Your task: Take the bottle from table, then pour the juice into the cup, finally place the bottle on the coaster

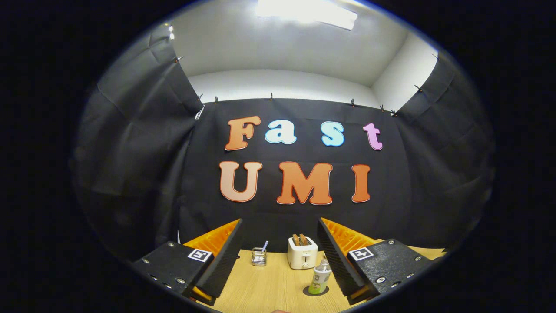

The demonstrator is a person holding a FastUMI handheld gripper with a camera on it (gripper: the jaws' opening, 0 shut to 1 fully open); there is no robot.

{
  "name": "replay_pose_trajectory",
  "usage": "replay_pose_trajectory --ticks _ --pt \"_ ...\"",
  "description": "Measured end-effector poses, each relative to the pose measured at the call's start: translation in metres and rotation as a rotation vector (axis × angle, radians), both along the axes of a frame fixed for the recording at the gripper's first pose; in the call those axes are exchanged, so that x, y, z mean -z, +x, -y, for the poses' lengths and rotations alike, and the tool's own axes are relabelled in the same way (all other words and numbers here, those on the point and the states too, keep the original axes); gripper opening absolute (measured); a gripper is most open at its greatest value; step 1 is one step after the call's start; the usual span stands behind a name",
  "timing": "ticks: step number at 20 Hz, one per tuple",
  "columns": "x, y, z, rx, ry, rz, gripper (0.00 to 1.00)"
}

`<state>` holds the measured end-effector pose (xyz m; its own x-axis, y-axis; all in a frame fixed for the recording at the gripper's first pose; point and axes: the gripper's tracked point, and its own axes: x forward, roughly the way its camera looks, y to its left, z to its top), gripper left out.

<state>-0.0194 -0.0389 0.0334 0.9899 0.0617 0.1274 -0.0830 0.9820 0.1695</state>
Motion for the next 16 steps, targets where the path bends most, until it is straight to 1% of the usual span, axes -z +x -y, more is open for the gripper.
replay_pose_trajectory --ticks 4,8,13,16 --pt "0.008 0.001 -0.001 -0.035 -0.005 0.007 0.99" --pt "0.016 0.0 0.003 -0.035 -0.023 0.005 0.99" --pt "0.004 -0.004 -0.008 -0.096 0.016 0.069 0.99" --pt "0.006 -0.003 0.002 -0.073 0.018 0.069 0.99"
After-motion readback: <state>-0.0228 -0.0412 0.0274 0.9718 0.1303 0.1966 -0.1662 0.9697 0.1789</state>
